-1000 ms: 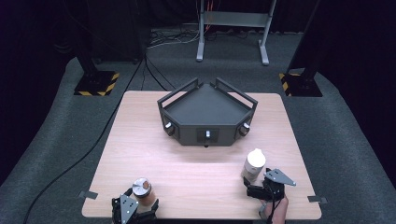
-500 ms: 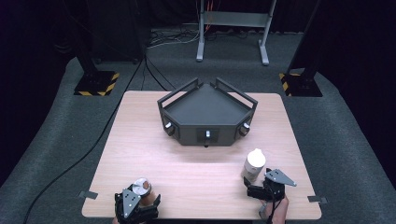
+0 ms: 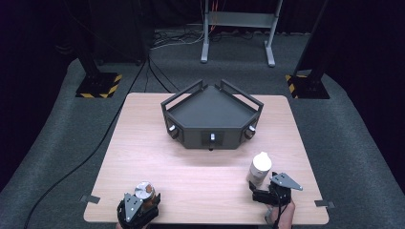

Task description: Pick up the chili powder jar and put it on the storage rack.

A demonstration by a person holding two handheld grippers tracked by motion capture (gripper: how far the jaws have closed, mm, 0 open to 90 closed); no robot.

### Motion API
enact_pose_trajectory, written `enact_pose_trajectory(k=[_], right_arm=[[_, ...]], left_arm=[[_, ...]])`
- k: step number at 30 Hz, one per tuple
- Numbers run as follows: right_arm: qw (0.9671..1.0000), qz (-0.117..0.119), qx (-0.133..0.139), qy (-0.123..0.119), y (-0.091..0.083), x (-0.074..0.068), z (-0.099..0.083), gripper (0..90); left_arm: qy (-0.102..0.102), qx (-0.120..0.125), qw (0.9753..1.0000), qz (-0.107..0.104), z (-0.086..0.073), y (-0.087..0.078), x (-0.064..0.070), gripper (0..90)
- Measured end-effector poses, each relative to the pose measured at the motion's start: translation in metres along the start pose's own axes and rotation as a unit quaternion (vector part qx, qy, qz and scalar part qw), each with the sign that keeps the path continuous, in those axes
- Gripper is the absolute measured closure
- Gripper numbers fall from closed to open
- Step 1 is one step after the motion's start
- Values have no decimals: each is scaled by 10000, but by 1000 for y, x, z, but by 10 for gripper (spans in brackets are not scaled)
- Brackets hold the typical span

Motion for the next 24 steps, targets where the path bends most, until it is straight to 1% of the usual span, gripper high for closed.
enact_pose_trajectory(k=[13, 17, 24], right_arm=[[10000, 26, -43, -38, 1, 0, 1, 0], [10000, 30, -53, -54, 1, 0, 1, 0], [10000, 32, -23, -42, 1, 0, 1, 0]], left_arm=[[82, -26, 9999, -117, 0, -1, -2, 320], [65, -35, 9998, -164, 1, -2, -1, 320], [109, -9, 9997, -210, 5, -4, 1, 320]])
Point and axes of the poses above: each handheld gripper's, and its own axes: y roughly forward along the jaws, z roughly out of its top, x roughly to its right, the point moved 8 cm from there along y, roughly forward along the jaws, and after that the axes turned 6 degrees about -y, right-handed, at the moved point
